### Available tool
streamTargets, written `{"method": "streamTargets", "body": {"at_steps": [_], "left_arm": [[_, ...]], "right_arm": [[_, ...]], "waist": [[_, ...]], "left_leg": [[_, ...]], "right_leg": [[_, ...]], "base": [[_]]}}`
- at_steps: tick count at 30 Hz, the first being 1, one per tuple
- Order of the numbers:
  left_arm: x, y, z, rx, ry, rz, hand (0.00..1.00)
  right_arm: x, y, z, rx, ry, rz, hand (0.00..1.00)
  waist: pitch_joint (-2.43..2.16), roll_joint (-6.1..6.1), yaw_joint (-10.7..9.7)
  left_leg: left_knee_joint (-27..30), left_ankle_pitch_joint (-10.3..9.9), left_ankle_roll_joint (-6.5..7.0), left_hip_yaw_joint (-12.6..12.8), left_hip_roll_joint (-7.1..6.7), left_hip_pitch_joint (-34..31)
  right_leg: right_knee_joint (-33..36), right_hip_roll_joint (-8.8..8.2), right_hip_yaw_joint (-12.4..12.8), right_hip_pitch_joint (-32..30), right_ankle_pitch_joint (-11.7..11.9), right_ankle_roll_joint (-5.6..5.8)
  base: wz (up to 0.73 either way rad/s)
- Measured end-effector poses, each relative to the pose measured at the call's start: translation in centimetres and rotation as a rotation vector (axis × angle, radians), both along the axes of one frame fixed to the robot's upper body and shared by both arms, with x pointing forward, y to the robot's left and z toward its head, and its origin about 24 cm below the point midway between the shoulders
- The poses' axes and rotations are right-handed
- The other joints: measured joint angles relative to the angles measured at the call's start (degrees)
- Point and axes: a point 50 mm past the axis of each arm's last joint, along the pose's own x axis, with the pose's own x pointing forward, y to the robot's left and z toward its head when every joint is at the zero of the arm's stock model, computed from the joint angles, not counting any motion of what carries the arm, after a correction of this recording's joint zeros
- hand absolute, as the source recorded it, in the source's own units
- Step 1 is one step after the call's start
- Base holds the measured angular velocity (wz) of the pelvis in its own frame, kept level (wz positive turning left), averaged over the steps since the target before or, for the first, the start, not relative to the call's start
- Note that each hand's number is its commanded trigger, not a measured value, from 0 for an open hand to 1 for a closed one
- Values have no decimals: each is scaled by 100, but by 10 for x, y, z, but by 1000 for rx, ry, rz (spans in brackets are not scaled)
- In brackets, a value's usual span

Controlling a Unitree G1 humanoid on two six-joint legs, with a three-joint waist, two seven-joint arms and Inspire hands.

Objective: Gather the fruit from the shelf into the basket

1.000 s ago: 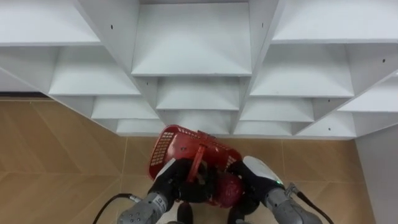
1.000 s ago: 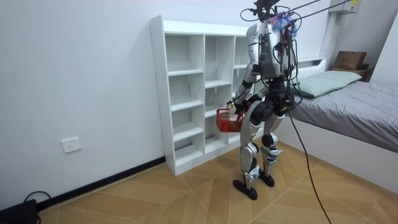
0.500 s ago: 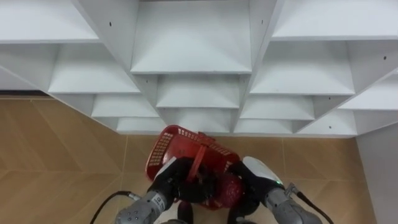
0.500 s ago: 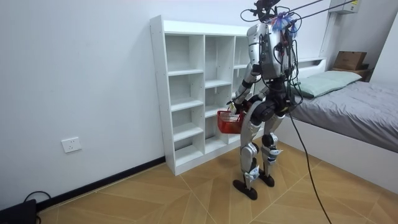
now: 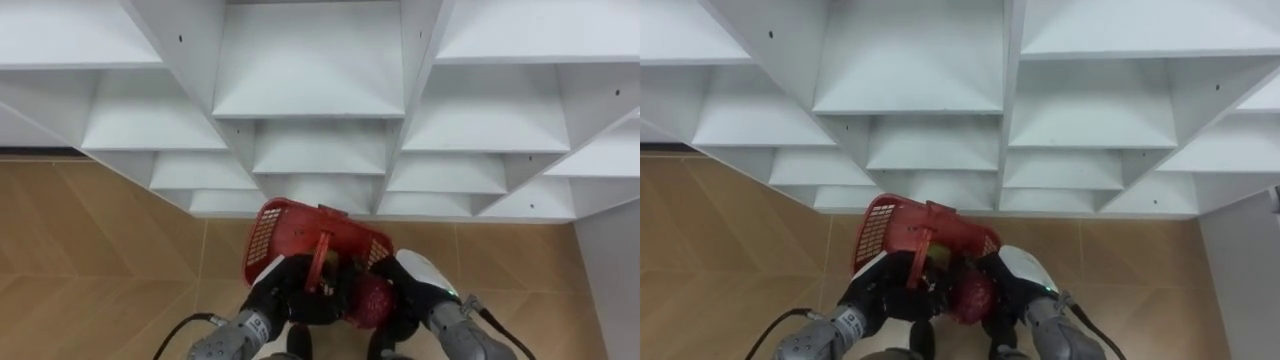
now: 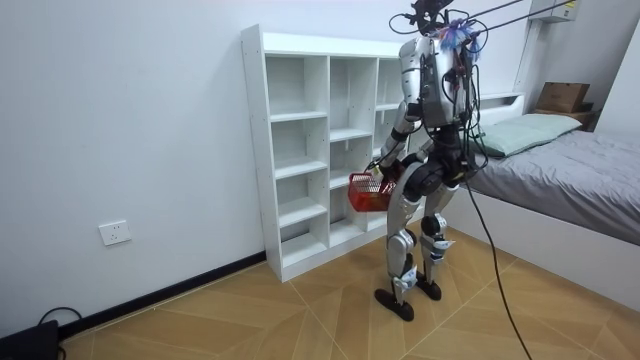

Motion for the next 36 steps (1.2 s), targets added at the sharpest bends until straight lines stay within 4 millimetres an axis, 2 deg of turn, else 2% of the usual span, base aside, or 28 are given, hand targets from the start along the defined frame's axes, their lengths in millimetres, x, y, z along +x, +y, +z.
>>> {"method": "streamTargets", "body": {"at_steps": [7, 13, 24, 36], "left_arm": [[-3, -7, -1, -10, 13, -49, 100], [-9, -9, -6, -4, 44, -66, 100], [-12, -9, -9, 9, 60, -83, 100], [-6, -12, -7, 5, 54, -87, 100]], "right_arm": [[-1, 3, -6, 99, 35, -136, 0], [2, 12, -5, 166, 44, -171, 0], [1, 14, -8, 202, 71, -202, 0], [5, 15, -6, 207, 61, -202, 0]], "waist": [[2, -6, -38], [7, -14, -73], [59, -94, -73], [59, -77, -33]], "left_leg": [[-12, 2, 1, 5, -5, 2], [15, 3, 2, 17, -2, 4], [23, 4, 4, 19, -1, 3], [15, 2, 2, 31, 18, -5]], "right_leg": [[-20, 0, 5, 6, 0, 1], [-17, 0, 9, 12, 0, 2], [-29, -1, 11, 19, -5, 9], [-52, 17, 12, 24, 2, 2]], "base": [[0], [0], [0], [0]]}}
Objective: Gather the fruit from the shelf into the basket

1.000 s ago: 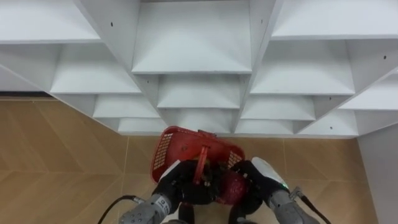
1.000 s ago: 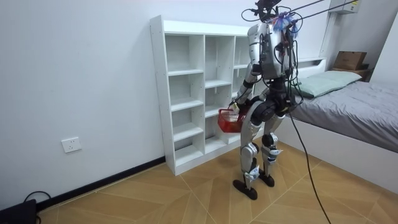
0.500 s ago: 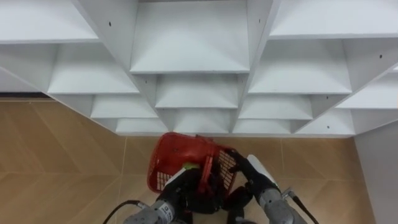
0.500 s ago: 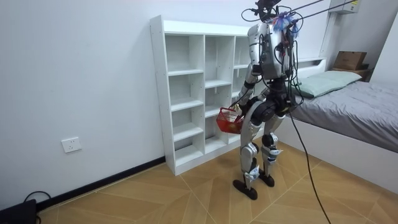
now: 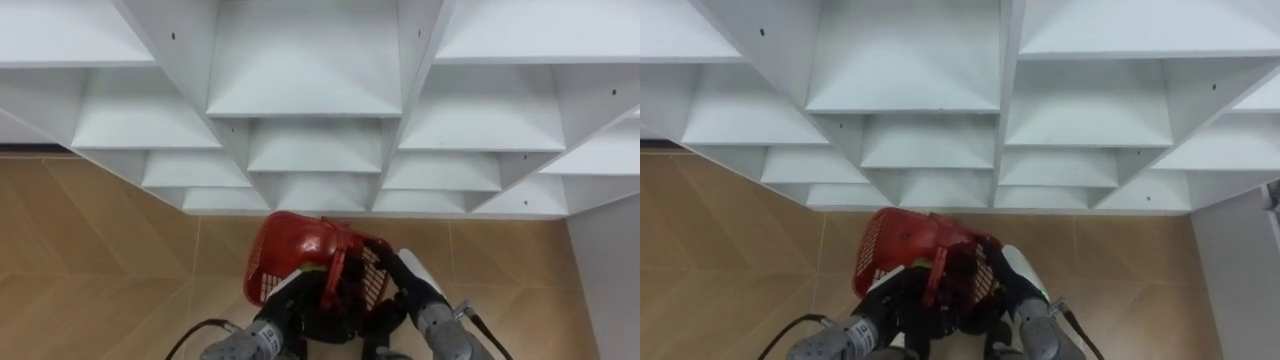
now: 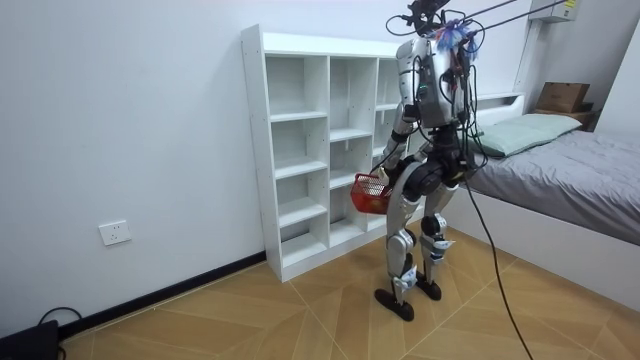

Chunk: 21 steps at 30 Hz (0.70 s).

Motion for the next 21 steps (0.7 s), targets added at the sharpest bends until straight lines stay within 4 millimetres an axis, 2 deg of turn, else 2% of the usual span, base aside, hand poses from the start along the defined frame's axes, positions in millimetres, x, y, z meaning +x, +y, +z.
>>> {"method": "streamTargets", "body": {"at_steps": [9, 21], "left_arm": [[-1, 5, -6, 33, 26, 31, 100], [-12, 26, -19, 150, 59, 46, 100]], "right_arm": [[-2, -6, -5, -16, 31, -8, 0], [-17, -12, -15, -11, 100, -15, 0]], "waist": [[13, 98, -4], [-1, 83, 16]], "left_leg": [[-25, 0, 0, 6, -2, 153], [-281, -1, -29, -2, -10, 734]], "right_leg": [[-11, -5, -11, 151, -5, 1], [-235, 50, -13, 707, -4, 11]], "base": [[0], [0]]}}
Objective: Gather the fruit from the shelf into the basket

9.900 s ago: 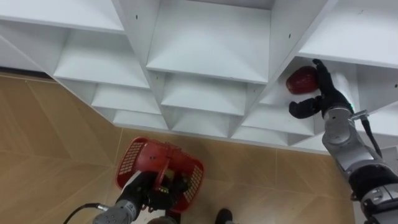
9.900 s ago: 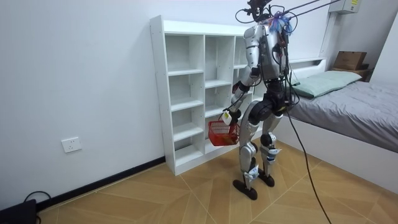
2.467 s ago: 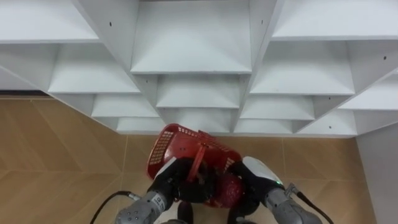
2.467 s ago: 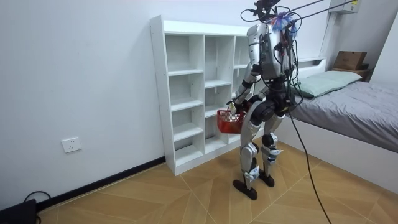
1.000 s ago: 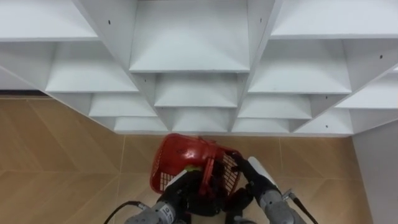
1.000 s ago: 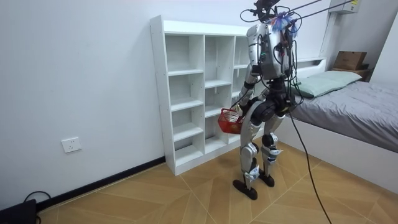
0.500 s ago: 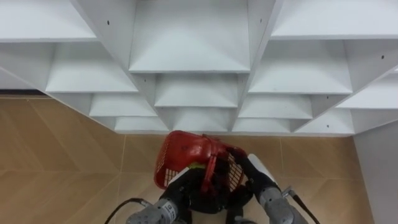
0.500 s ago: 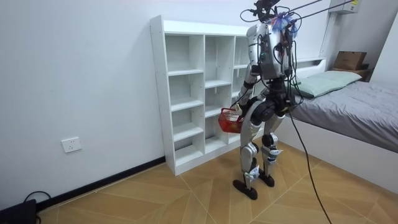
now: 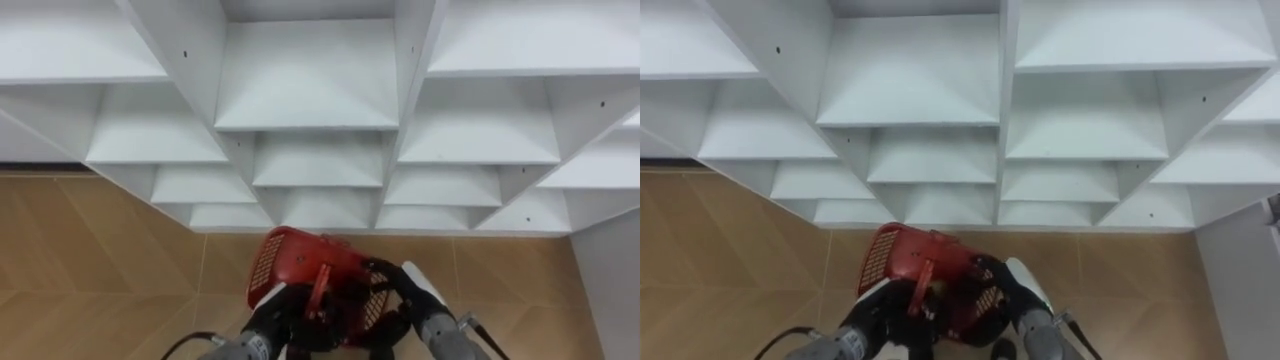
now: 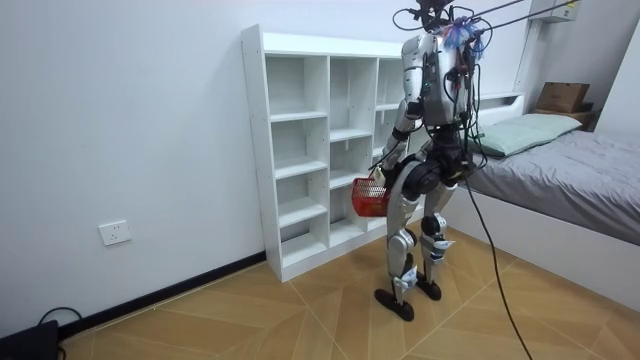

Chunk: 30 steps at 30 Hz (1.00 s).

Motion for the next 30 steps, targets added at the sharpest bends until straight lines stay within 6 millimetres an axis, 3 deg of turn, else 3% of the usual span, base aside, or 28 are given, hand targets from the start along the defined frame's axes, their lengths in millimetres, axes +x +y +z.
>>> {"method": "streamTargets", "body": {"at_steps": [4, 9, 11, 13, 16, 20, 26, 30], "left_arm": [[-7, 11, -6, 68, 13, 18, 100], [-21, 26, -13, 133, 42, 58, 100], [-28, 35, -17, 170, 65, 73, 100], [-44, 53, -25, 219, 124, 121, 100], [-62, 68, -30, 277, 166, 177, 100], [-74, 78, -33, 313, 191, 243, 100], [-82, 94, -34, 361, 208, 361, 100], [-86, 103, -34, 386, 224, 419, 100]], "right_arm": [[-6, -6, -3, -6, 27, 0, 0], [-17, -21, -8, -26, 59, -41, 0], [-22, -29, -10, -38, 72, -68, 0], [-36, -40, -17, -51, 113, -131, 0], [-57, -50, -23, -73, 154, -190, 0], [-72, -55, -28, -59, 198, -241, 0], [-87, -69, -32, -65, 244, -323, 0], [-95, -75, -34, -78, 271, -351, 0]], "waist": [[-72, -39, -41], [-91, -59, -129], [-120, -99, -150], [-172, -182, -170], [-207, -251, -174], [-199, -261, -166], [-133, -215, -166], [-133, -212, -167]], "left_leg": [[-130, 10, -16, 1, -6, 217], [-345, 10, -16, 17, -57, 725], [-404, 10, -16, 17, -66, 872], [-568, 8, -20, 13, -72, 1169], [-758, 4, -26, 14, -81, 1461], [-873, -14, -39, 12, -82, 1710], [-1025, -21, -41, 1, -97, 2010], [-1054, -42, -49, 10, -96, 2192]], "right_leg": [[-122, 15, -24, 227, 0, 2], [-308, 16, -26, 712, -28, 46], [-384, 24, -6, 857, -36, 62], [-518, 46, -2, 1117, -35, 82], [-692, 76, 30, 1392, -37, 115], [-896, 122, 78, 1698, 3, 144], [-1018, 131, 103, 1984, -4, 166], [-1097, 150, 139, 2162, -5, 174]], "base": [[0], [0], [0], [0], [0], [-4], [-1], [-2]]}}
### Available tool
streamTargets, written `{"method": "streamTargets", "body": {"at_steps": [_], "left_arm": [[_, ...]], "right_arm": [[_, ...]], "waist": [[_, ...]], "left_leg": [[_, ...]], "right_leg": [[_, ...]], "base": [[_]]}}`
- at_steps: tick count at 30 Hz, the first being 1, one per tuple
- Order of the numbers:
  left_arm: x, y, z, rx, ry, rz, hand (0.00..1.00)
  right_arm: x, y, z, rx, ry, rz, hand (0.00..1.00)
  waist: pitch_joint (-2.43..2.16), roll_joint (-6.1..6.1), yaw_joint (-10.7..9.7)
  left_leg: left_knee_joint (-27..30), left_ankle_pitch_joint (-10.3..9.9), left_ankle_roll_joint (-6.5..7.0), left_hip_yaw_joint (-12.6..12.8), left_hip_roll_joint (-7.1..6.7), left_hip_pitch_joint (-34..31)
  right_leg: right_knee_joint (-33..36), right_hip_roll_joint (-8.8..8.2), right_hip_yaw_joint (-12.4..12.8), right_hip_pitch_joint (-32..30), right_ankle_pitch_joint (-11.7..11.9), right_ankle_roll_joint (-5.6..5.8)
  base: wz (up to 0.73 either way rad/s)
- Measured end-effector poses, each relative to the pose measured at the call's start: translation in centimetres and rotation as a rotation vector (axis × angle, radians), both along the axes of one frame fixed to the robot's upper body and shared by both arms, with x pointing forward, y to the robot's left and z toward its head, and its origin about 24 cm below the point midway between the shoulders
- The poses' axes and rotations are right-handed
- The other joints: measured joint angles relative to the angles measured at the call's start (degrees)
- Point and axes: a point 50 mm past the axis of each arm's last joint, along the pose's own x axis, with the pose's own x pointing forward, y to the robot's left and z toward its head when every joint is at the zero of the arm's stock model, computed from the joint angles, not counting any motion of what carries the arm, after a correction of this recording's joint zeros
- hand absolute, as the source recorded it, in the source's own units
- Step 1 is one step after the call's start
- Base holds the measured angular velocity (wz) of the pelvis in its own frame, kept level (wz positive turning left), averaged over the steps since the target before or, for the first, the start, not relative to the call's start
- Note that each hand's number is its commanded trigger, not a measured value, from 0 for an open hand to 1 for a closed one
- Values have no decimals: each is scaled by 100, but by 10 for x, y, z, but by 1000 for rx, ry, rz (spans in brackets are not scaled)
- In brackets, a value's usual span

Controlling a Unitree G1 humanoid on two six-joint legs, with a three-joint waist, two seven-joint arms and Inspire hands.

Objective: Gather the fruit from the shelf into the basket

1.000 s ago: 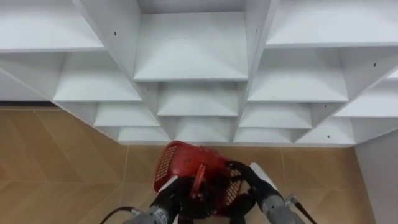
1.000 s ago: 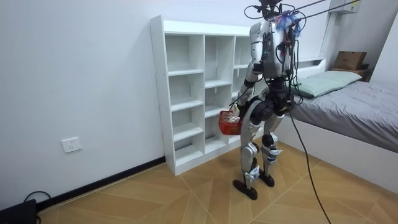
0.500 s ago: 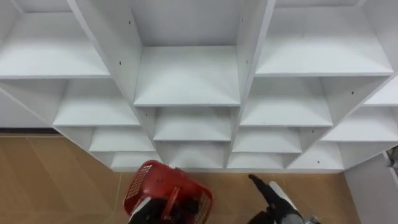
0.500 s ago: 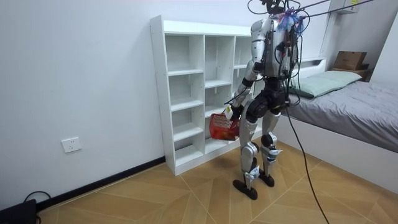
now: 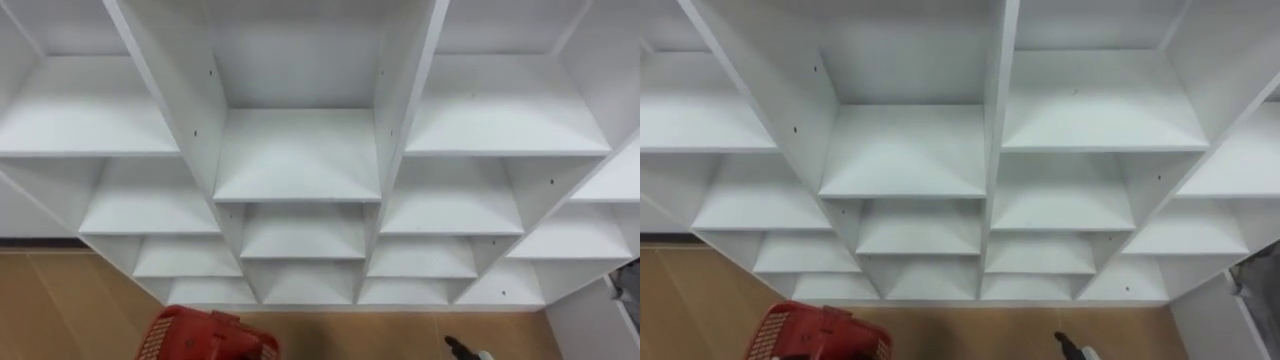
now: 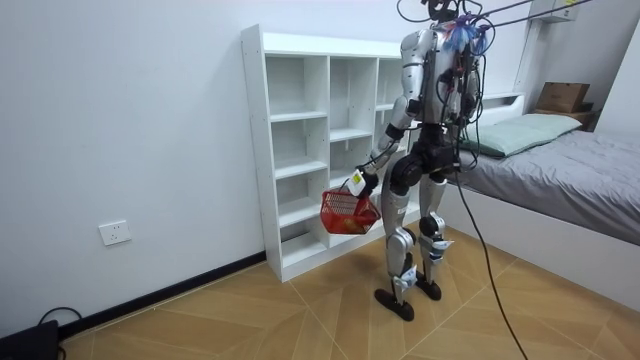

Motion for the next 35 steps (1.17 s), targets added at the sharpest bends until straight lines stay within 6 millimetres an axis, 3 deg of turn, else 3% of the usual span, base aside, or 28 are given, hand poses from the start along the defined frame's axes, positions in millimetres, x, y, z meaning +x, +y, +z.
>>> {"method": "streamTargets", "body": {"at_steps": [8, 13, 25, 35], "left_arm": [[-14, 10, -2, 24, 24, 87, 100], [-31, 19, -5, 39, 70, 170, 100], [-59, 28, -11, 64, 210, 266, 100], [-63, 24, -14, 43, 254, 336, 100]], "right_arm": [[-12, -17, 0, -18, 21, -92, 0], [-29, -25, -4, -10, 75, -199, 0], [-56, -26, -15, 104, 218, -444, 0], [-74, -25, -18, 186, 279, -646, 0]], "waist": [[4, 77, 11], [-42, 66, 10], [-18, 12, 8], [-25, 30, -20]], "left_leg": [[-7, -78, -7, 2, 9, 301], [-56, -100, -8, 2, 10, 426], [-48, -151, -18, -37, 11, 586], [-45, -215, -20, -35, 16, 686]], "right_leg": [[-126, 20, 17, 325, -14, 19], [-172, 29, 14, 453, -20, 29], [-206, 43, -6, 658, -35, 38], [-275, 61, -19, 813, -47, 51]], "base": [[-1], [0], [0], [1]]}}
